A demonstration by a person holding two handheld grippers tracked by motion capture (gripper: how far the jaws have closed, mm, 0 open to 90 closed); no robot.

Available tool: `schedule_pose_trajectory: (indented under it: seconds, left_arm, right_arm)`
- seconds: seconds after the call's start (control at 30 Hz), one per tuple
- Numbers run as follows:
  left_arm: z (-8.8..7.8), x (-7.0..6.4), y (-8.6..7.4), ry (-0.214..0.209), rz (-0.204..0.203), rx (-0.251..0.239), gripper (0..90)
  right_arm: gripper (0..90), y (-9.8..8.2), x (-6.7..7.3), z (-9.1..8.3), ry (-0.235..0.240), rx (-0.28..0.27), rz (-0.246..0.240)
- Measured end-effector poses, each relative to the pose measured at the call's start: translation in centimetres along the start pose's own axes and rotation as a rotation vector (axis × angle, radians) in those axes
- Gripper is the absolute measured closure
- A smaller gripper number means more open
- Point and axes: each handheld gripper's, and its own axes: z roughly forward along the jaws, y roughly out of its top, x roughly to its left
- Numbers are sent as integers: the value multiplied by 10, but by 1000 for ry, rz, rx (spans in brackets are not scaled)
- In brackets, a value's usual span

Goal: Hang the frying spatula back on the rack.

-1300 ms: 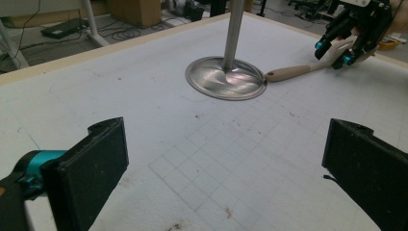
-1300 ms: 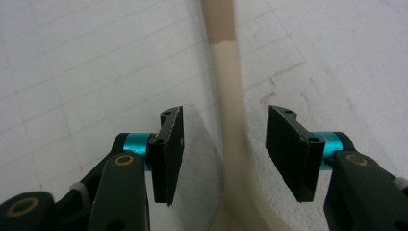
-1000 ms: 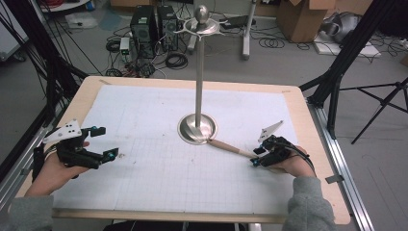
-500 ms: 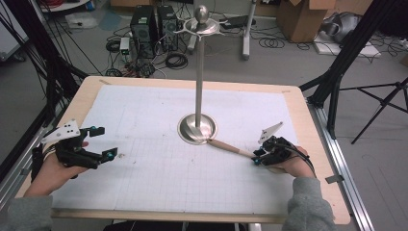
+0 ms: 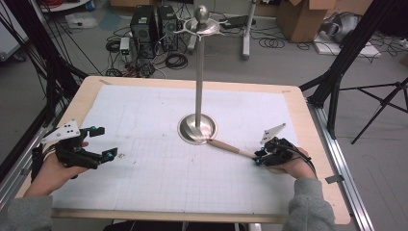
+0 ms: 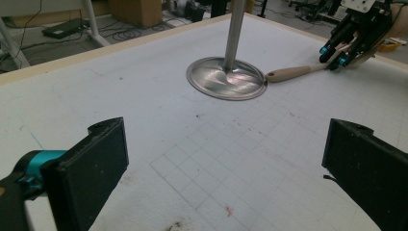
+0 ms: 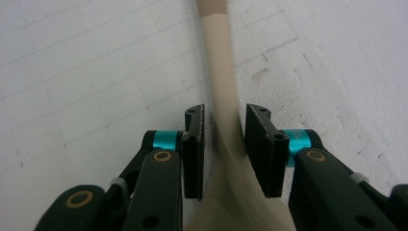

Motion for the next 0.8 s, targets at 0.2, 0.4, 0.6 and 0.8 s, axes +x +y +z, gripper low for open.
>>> schedule_pose_trajectory:
  seconds: [0.2,0.4,0.6,0.8]
  left_arm:
    - [1,0,0,-2,0,3,26]
    - [1,0,-1,-1,-4,3,26]
    - [0,1,-1,1,-5,1,26]
    - [-1,2,-1,2,-6,-1,26]
  right_arm:
    - [761,-1,1,0,-15,-7,12]
    - [769,1,3,0,-27,4,0]
    - [769,1,2,-1,-20,5,6]
    - [769,0,1,-1,-9,-5,25]
